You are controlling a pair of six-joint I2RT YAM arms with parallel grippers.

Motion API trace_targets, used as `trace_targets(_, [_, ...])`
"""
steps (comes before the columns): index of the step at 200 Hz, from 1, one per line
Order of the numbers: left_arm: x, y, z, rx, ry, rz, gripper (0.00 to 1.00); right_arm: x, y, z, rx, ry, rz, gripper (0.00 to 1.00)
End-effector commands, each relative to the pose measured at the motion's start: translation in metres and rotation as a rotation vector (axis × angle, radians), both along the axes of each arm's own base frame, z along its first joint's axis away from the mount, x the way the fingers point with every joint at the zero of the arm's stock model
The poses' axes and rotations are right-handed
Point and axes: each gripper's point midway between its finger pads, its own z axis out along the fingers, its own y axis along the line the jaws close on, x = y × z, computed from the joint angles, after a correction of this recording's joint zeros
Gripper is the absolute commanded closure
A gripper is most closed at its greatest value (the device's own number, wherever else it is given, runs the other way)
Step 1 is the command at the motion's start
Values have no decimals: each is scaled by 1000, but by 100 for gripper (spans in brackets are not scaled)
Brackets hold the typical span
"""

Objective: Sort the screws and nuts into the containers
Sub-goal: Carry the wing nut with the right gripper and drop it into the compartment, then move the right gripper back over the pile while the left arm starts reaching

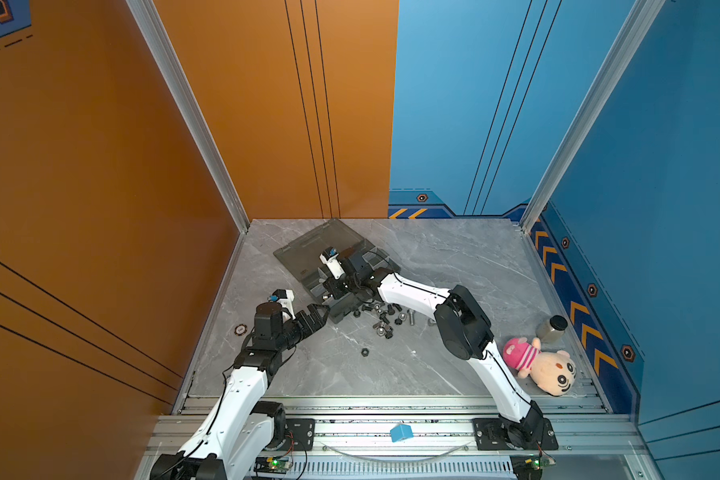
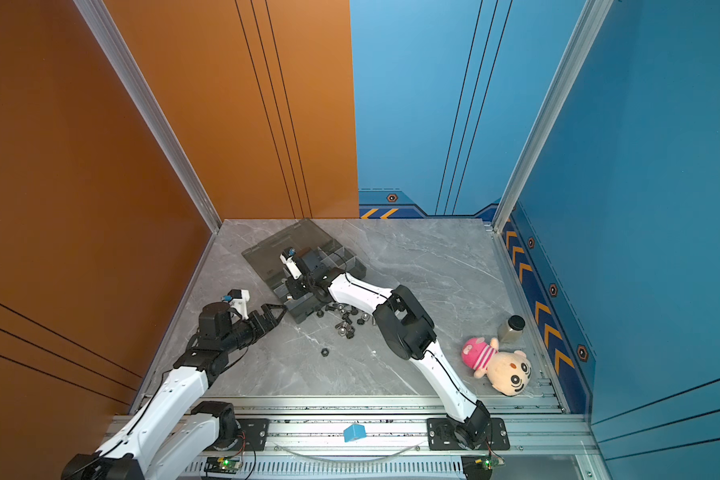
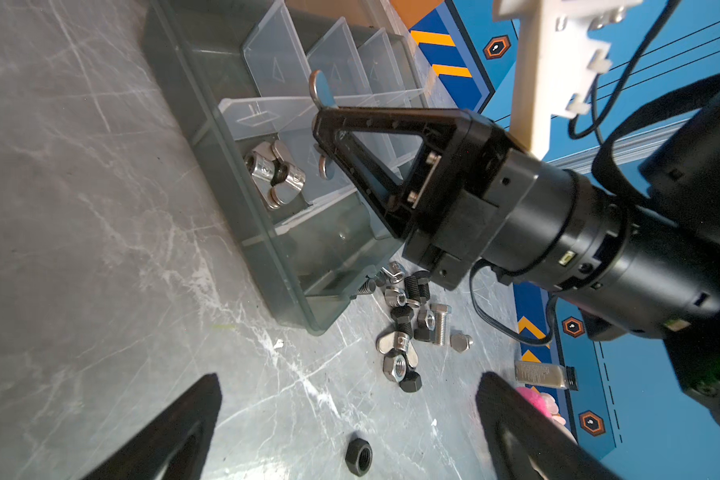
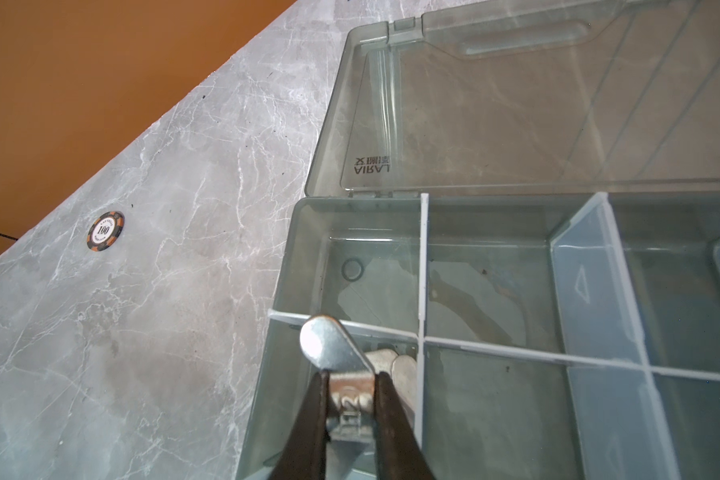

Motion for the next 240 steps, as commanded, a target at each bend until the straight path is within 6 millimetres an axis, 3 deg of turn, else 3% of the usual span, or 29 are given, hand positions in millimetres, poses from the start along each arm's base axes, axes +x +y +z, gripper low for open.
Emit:
trace_targets(1, [-3, -1, -4, -1, 11, -21, 2, 10, 4, 7, 24, -19, -29, 93])
trace_targets(32, [-2, -1, -2, -2, 9, -21, 2, 10, 2, 5, 15, -17, -31, 79])
trace_targets(74, [-2, -1, -3, -2, 12, -21, 2, 9, 0, 11, 13, -19, -24, 69])
trace_targets(133, [-3, 0, -4, 3, 19, -15, 2, 3, -11, 29, 18, -38, -4, 67])
trace_targets(166, [-4, 1, -5, 8, 26, -10, 2, 7, -36, 55, 60, -38, -57, 66])
trace_targets(170, [-4, 1, -5, 8, 28, -8, 2, 4, -43, 48, 48, -22, -65, 66])
trace_targets(194, [-4, 1, -7, 13, 37, -3, 2, -2, -69, 56, 50, 6, -101, 66])
trace_targets(202, [-4, 1, -8, 17, 42, -3, 2, -5, -76, 49, 34, 24, -104, 66])
trace_targets(206, [-4, 0, -7, 18, 41, -5, 2, -8, -82, 62, 42, 15, -105, 66])
trace_targets(240, [-3, -7, -10, 32, 53, -21, 2, -33, -116, 48, -75, 72, -85, 66])
